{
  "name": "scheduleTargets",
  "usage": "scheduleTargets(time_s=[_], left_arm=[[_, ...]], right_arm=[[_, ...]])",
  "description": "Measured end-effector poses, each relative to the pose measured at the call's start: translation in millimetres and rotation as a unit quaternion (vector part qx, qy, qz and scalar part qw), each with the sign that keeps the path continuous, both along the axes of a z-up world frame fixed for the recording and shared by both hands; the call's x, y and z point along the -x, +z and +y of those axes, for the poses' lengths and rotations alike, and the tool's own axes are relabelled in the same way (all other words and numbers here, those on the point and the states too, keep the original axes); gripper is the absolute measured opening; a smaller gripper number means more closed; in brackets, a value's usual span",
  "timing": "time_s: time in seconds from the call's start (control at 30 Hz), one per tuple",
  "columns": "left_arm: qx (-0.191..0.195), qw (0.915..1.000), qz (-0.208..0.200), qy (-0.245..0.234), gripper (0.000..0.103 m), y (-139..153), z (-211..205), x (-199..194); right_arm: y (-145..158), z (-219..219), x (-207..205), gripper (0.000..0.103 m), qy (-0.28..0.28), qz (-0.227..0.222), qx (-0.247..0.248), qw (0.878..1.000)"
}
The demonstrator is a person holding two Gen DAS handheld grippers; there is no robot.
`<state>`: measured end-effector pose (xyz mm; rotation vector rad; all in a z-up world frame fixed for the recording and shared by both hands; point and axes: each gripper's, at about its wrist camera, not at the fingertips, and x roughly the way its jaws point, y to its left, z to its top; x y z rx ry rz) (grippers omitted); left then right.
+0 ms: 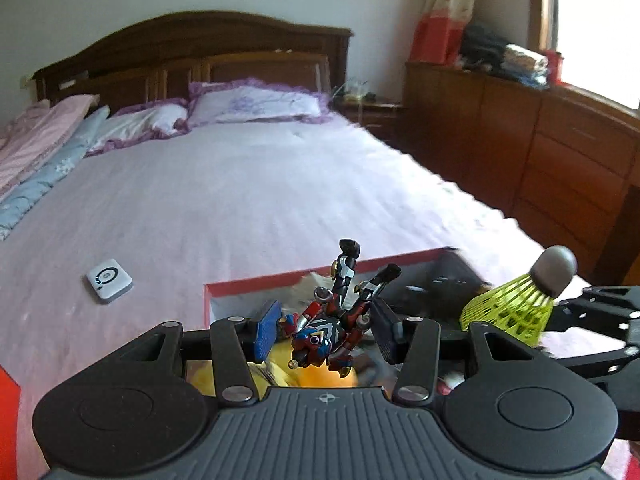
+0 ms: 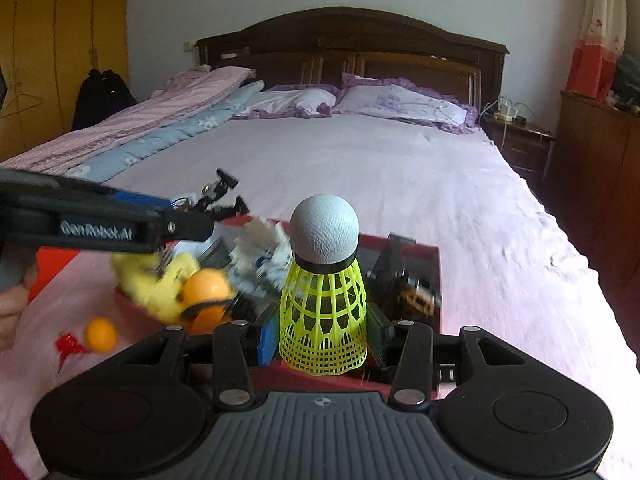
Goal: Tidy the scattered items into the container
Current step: 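Carry shuttlecock and robot figure over the red box and open both tools, then withdraw both tools from the red box back toward the toy pile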
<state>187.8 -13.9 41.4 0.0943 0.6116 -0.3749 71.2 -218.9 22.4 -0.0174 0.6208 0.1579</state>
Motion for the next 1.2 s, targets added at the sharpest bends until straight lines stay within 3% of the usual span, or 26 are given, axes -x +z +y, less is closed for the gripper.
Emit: scheduleTargets(time_s=[0.1, 0.4, 0.6, 0.8, 1.07, 1.2], left_arm=[[-0.010, 0.9998, -0.004, 0.016, 0.071, -2, -1, -11], [-0.031, 0.9989, -0.033, 0.011, 0.087, 6, 8, 27], [-0.036, 0.9986, -0.034, 0.020, 0.090, 3, 24, 83], [-0.015, 0.9993, -0.004, 0.033, 0.091, -13, 39, 134], [0.000, 0.9984, 0.045, 0.034, 0.092, -45, 43, 182], [-0.011, 0.9978, 0.061, 0.025, 0.092, -59, 40, 198]], right_arm=[[-2, 0, -22, 0.056, -0.015, 0.008, -0.007, 1.000], [-2, -3, -25, 0.068, -0.021, -0.005, 0.001, 1.000], [13, -10, -3, 0.072, -0.027, -0.032, -0.003, 0.999], [15, -14, 47, 0.072, -0.022, -0.041, -0.007, 0.999], [-23, -12, 124, 0.072, -0.018, 0.003, -0.004, 1.000], [-53, -12, 153, 0.072, -0.027, 0.041, 0.006, 0.999]])
